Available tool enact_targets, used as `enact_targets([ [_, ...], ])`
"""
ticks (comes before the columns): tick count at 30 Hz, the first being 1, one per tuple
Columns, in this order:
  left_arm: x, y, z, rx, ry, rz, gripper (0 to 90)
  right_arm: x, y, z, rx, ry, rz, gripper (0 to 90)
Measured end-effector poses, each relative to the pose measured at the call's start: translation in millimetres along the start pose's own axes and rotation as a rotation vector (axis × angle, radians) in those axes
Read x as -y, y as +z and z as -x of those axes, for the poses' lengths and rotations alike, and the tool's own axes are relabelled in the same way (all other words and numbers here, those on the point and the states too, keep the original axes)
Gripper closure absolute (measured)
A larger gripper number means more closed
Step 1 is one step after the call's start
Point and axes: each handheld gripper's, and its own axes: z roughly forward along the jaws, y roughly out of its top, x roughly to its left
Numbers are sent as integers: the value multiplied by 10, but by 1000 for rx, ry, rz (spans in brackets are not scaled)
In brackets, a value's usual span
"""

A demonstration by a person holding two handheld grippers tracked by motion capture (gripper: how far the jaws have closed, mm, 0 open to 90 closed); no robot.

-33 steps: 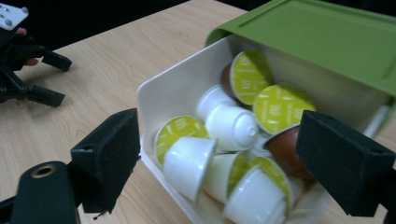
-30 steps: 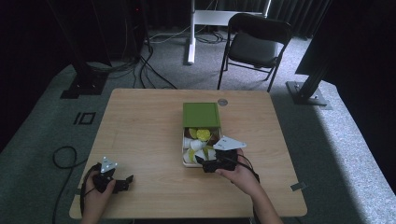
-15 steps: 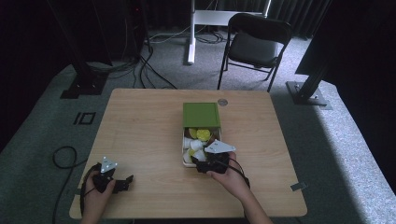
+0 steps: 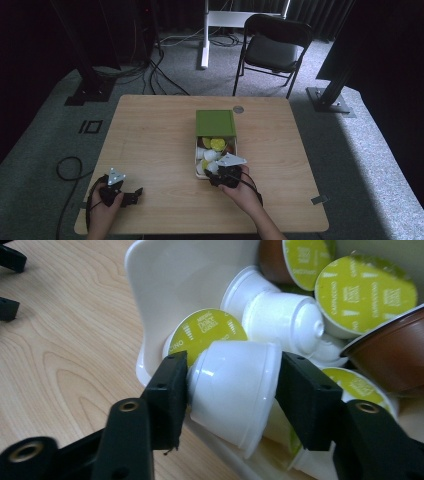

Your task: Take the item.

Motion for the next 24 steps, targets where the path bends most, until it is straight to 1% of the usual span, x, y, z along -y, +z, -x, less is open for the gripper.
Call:
enact_targets([
  [1,0,0,0,0,0,0,8,-1,14,-3,-9,-6,-4,516],
  [3,0,0,0,0,0,0,7,-4,16,-4,-11,-6,-6,524],
  [6,0,0,0,0,0,0,7,-10,13,4,-21,14,-7,547],
  [7,0,0,0,0,0,0,8,-14,7,7,-24,11,-10,554],
  [10,0,0,0,0,0,0,7,-35,-27,19,-18,6,1,561],
  [14,0,0,0,0,0,0,8,-68,-87,36,-30,24,18,561],
  [19,0,0,0,0,0,0,7,-112,-164,58,-27,21,43,562],
  [21,0,0,0,0,0,0,7,-128,-192,61,-25,9,46,562],
  [22,0,0,0,0,0,0,8,-142,-220,72,-23,15,61,562],
  [24,0,0,0,0,0,0,8,-151,-234,78,-20,15,65,562],
])
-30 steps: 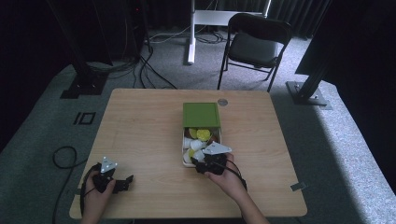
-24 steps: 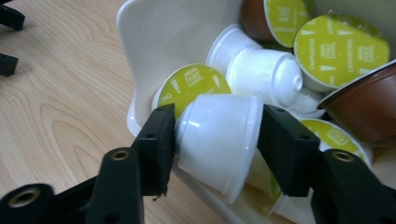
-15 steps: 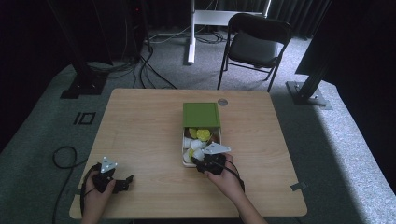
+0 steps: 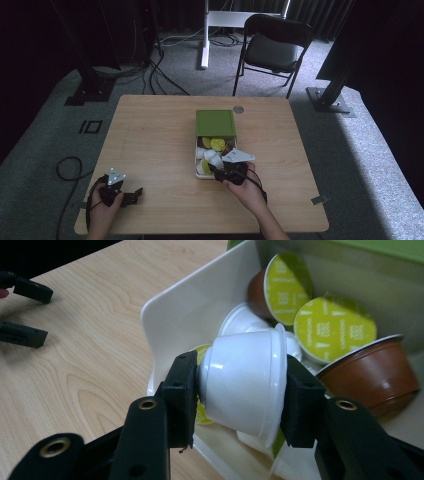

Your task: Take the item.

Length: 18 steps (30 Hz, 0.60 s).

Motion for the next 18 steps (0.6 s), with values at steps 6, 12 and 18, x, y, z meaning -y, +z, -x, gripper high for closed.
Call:
enact_targets([
  [6,0,1,0,0,-1,1,7,-89,-112,41,25,7,88,562],
  [12,0,0,-1,-1,1,0,7,-197,-218,134,61,13,168,563],
  [18,0,0,-1,0,1,1,7,-231,-287,199,104,15,207,562],
])
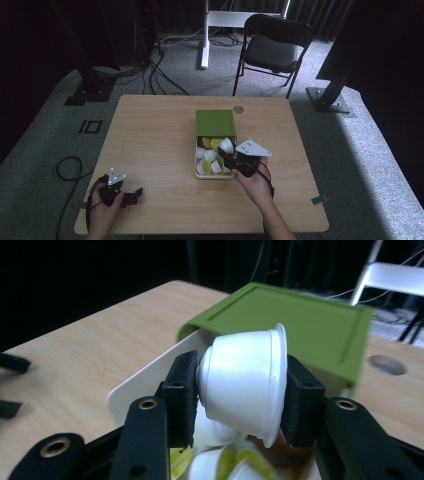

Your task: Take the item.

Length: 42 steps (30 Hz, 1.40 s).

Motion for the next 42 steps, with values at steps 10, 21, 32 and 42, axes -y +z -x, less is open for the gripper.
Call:
enact_targets([
  [10,0,0,0,0,0,0,7,-30,-103,203,82,8,46,562],
  [21,0,0,1,0,-1,0,7,79,-111,513,162,22,22,562],
  [32,0,0,1,0,-1,-1,7,216,-82,879,243,44,7,562],
  [42,0,0,1,0,-1,-1,7,321,-9,1126,293,67,-26,562],
])
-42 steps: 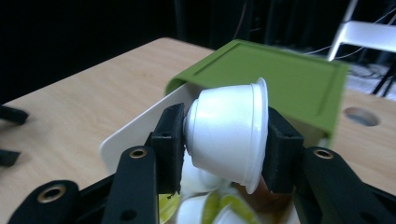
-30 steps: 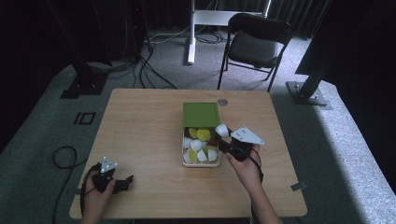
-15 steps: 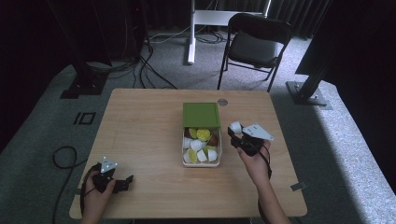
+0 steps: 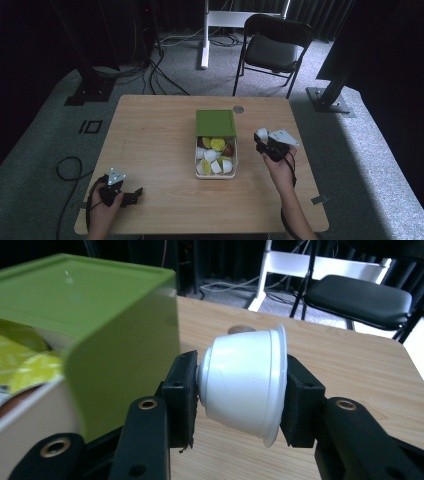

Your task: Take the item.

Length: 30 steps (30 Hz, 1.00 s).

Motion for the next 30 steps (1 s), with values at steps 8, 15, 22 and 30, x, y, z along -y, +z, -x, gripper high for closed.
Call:
enact_targets([
  [8,0,0,0,0,0,0,8,98,193,135,8,36,-48,562],
  [15,0,0,0,0,0,0,7,139,344,224,6,61,-73,562],
  [22,0,0,0,0,0,0,7,162,525,303,27,82,-109,562],
  [30,0,0,0,0,0,0,7,213,732,310,29,95,-161,562],
])
